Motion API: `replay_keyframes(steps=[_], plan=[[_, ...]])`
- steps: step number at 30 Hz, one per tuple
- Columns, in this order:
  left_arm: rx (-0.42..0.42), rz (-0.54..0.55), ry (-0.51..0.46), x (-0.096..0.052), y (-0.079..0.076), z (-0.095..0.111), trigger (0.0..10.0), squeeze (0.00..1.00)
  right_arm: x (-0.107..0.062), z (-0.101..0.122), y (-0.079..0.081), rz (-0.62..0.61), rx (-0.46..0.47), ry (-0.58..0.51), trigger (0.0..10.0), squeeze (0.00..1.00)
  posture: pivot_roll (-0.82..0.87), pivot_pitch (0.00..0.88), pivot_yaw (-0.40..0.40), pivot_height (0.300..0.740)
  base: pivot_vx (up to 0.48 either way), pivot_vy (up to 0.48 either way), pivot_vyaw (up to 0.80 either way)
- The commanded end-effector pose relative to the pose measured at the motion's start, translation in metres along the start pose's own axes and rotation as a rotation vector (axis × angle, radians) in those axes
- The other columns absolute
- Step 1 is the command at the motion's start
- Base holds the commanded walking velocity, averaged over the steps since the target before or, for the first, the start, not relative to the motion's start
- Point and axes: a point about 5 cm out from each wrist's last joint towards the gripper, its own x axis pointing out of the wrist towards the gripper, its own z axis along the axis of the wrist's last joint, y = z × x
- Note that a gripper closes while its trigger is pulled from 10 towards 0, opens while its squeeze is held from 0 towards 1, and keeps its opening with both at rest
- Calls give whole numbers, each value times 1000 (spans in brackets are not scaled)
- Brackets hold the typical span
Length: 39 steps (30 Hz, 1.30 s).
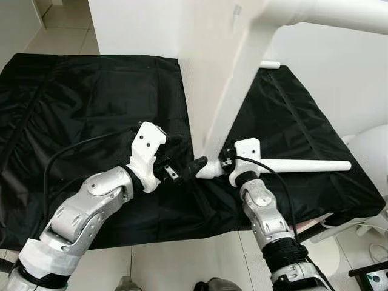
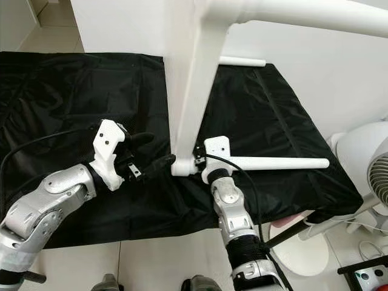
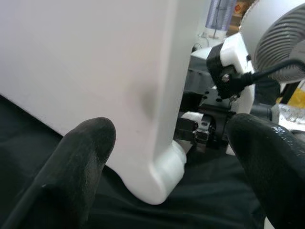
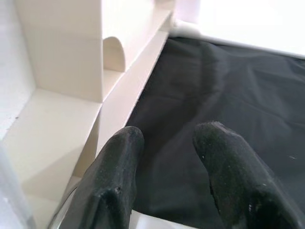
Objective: Building children table
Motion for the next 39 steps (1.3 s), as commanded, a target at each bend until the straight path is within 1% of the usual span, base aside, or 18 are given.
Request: replay_keyframes(steps=[1, 4, 9, 12, 14, 15, 20, 25, 30, 32, 33, 34, 37, 38, 39], plan=[[7, -155, 15, -3, -8, 0, 10000, 0, 0, -9, 11, 61, 16, 45, 10000, 0, 102, 54, -95, 740, 0, 0, 0], [11, -155, 22, -6, -5, 2, 10000, 0, 1, -9, 16, 81, 27, 40, 10000, 0, 102, 54, -95, 740, 0, 0, 0], [25, -158, 63, -14, 1, 1, 10000, 0, 7, -5, 31, 130, 69, 22, 10000, 0, 105, 54, -97, 740, 0, 0, 0], [27, -165, 79, -18, 2, 1, 10000, 0, 9, -3, 37, 148, 95, 11, 10000, 0, 105, 55, -98, 740, 0, 0, 0], [28, -165, 81, -18, 2, 2, 10000, 0, 9, -3, 38, 151, 100, 9, 10000, 0, 105, 55, -98, 740, 0, 0, 0], [33, -162, 89, -21, 4, 3, 10000, 0, 12, -1, 44, 177, 105, 4, 10000, 0, 107, 57, -99, 740, 0, 0, 0], [42, -163, 107, -26, 5, 4, 10000, 0, 16, 3, 56, 229, 120, -16, 10000, 0, 111, 56, -103, 740, 0, 0, 0], [46, -152, 123, -28, 7, 3, 10000, 0, 17, 4, 59, 251, 141, -23, 10000, 0, 111, 57, -106, 740, 0, 0, 0], [49, -137, 129, -28, 8, 5, 10000, 0, 17, 3, 63, 276, 134, -27, 10000, 0, 111, 59, -105, 740, 0, 0, 0], [50, -135, 129, -28, 8, 5, 10000, 0, 17, 2, 63, 278, 133, -27, 10000, 0, 111, 59, -105, 740, 0, 0, 0], [48, -117, 124, -27, 8, 6, 10000, 0, 16, 6, 58, 249, 155, -57, 10000, 0, 114, 59, -111, 740, 0, 0, 0], [48, -117, 124, -27, 8, 6, 10000, 0, 16, 6, 58, 249, 155, -57, 10000, 0, 114, 59, -111, 740, 0, 0, 0], [36, -53, 91, -21, 7, 5, 10000, 0, 6, 17, 38, 159, 187, -156, 10000, 0, 117, 58, -112, 740, 0, 0, 0], [36, -53, 91, -21, 7, 5, 10000, 0, 6, 17, 38, 159, 187, -156, 10000, 0, 117, 58, -112, 740, 0, 0, 0], [29, -39, 75, -18, 5, 6, 10000, 0, 1, 19, 30, 127, 189, -187, 10000, 0, 117, 57, -112, 740, 0, 0, 0]])
